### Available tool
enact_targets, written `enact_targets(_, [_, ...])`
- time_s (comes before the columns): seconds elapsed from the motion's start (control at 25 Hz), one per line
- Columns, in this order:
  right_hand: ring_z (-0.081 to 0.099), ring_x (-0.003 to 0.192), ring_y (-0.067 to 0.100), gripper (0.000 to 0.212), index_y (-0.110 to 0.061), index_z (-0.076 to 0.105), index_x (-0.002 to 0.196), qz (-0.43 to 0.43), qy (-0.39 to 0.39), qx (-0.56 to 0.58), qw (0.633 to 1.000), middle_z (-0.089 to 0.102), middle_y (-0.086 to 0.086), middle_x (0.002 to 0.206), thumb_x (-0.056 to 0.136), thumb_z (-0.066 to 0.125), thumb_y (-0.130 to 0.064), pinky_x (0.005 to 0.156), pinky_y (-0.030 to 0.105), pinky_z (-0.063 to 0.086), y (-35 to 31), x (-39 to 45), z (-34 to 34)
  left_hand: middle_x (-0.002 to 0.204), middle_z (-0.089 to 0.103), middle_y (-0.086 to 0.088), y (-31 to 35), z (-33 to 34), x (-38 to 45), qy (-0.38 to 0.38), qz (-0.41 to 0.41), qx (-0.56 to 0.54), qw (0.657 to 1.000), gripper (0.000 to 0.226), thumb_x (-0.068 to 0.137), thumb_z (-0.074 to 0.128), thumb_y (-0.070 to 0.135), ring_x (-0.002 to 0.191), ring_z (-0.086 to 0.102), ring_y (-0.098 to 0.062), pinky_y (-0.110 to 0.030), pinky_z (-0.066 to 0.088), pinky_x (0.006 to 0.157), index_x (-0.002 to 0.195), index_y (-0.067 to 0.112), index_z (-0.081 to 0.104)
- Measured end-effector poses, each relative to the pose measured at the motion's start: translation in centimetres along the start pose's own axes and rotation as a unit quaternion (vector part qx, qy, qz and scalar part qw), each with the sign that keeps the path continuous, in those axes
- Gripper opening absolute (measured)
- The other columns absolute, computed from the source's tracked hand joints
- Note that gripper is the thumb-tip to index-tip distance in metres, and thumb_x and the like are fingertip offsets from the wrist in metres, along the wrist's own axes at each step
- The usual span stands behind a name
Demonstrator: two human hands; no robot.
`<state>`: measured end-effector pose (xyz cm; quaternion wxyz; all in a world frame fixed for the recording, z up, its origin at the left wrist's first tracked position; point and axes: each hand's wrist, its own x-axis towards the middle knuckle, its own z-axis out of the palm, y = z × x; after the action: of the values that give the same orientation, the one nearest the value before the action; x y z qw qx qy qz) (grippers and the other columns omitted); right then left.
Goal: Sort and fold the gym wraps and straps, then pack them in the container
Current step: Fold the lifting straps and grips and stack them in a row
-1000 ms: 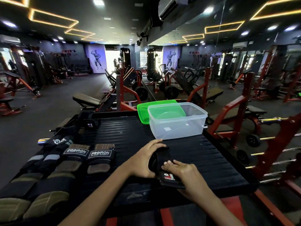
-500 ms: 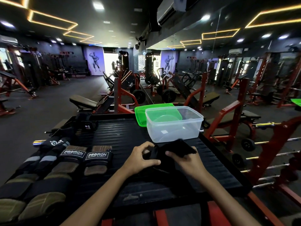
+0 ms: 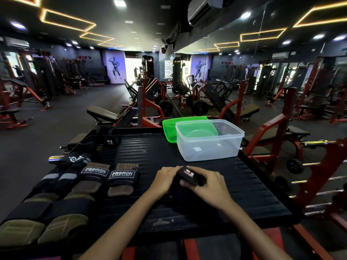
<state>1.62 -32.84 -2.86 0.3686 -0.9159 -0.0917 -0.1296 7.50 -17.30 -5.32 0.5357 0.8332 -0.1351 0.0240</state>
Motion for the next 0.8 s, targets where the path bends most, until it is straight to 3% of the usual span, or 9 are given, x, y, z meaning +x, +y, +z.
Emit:
enact_targets(0.08, [0.06,0.107,0.008,0.067,-0.038,0.056,0.124,-0.043,-0.004,-0.074,0.996,0.068,-0.014,0.114,0.063,0.077,-0.054,0.089,0.021,0.039,0.0,-0.3,0.4,0.079,0.065,-0.002,0.3,0.3,0.1,0.011,-0.065,-0.026,0.997,0.028,0.093,0.05,0.035,0.064,0.059,-0.013,-0.017,0.044,0.045,0.09,0.018,0.072])
enact_targets(0.16, [0.062,0.106,0.012,0.066,-0.035,0.057,0.122,-0.036,0.024,-0.057,0.997,0.069,-0.011,0.111,0.063,0.079,-0.052,0.088,0.023,0.04,0.3,-0.1,0.6,0.073,0.063,-0.005,0.8,0.5,0.3,0.033,-0.14,-0.065,0.987,0.045,0.087,0.052,0.052,0.053,0.058,-0.017,-0.02,0.042,0.039,0.087,0.011,0.07])
enact_targets(0.24, [0.064,0.102,0.015,0.056,-0.031,0.064,0.113,0.025,0.055,0.001,0.998,0.072,-0.006,0.104,0.064,0.079,-0.05,0.086,0.026,0.045,0.9,0.1,0.5,0.071,0.06,-0.005,0.7,0.3,0.5,0.021,-0.163,-0.15,0.975,0.05,0.085,0.05,0.058,0.045,0.054,-0.016,-0.021,0.041,0.041,0.083,0.01,0.062])
enact_targets(0.32, [0.066,0.095,0.017,0.043,-0.025,0.07,0.098,0.135,0.074,0.094,0.984,0.073,-0.002,0.092,0.064,0.079,-0.05,0.082,0.028,0.05,2.0,0.4,0.2,0.083,0.06,-0.001,0.7,-0.1,0.0,-0.034,-0.104,-0.17,0.979,0.044,0.077,0.06,0.058,0.051,0.056,-0.01,-0.021,0.043,0.048,0.092,0.017,0.058])
enact_targets(0.4, [0.067,0.088,0.02,0.035,-0.02,0.069,0.083,0.219,0.077,0.184,0.955,0.072,0.001,0.085,0.063,0.08,-0.046,0.079,0.033,0.054,2.7,0.4,-0.2,0.105,0.054,0.008,0.4,0.1,-0.9,-0.099,0.013,0.013,0.995,0.065,0.065,0.072,0.056,0.084,0.055,-0.004,-0.019,0.045,0.075,0.118,0.026,0.049])
enact_targets(0.52, [0.066,0.089,0.019,0.027,-0.025,0.064,0.075,0.232,0.081,0.199,0.949,0.069,-0.004,0.082,0.064,0.081,-0.043,0.081,0.034,0.053,2.5,-0.1,-0.1,0.134,0.032,0.012,0.6,2.0,-1.4,-0.084,0.128,0.246,0.957,0.105,0.06,0.08,0.054,0.12,0.032,-0.003,-0.025,0.027,0.107,0.142,0.021,0.023])
enact_targets(0.64, [0.06,0.109,0.027,0.045,-0.027,0.06,0.115,0.193,0.059,0.097,0.975,0.069,0.004,0.11,0.077,0.068,-0.05,0.091,0.034,0.047,1.7,-1.0,0.5,0.133,0.035,0.004,1.1,2.6,-1.1,-0.056,0.147,0.217,0.963,0.097,0.059,0.083,0.035,0.122,0.038,-0.01,-0.021,0.033,0.101,0.136,0.014,0.028])
enact_targets(0.72, [0.052,0.12,0.032,0.069,-0.03,0.028,0.146,0.168,0.016,0.015,0.986,0.059,0.011,0.128,0.086,0.054,-0.053,0.094,0.034,0.041,1.2,-1.6,0.8,0.127,0.041,0.003,1.1,2.3,-0.8,-0.055,0.144,0.213,0.965,0.084,0.06,0.078,0.026,0.117,0.044,-0.012,-0.019,0.037,0.092,0.129,0.014,0.033])
enact_targets(0.8, [0.045,0.128,0.03,0.079,-0.028,0.001,0.15,0.139,-0.015,0.0,0.99,0.048,0.013,0.14,0.09,0.046,-0.054,0.099,0.034,0.037,0.6,-1.8,1.3,0.119,0.046,0.001,1.2,2.2,-0.9,-0.05,0.154,0.216,0.963,0.064,0.066,0.071,0.019,0.11,0.049,-0.015,-0.022,0.04,0.086,0.12,0.013,0.037])
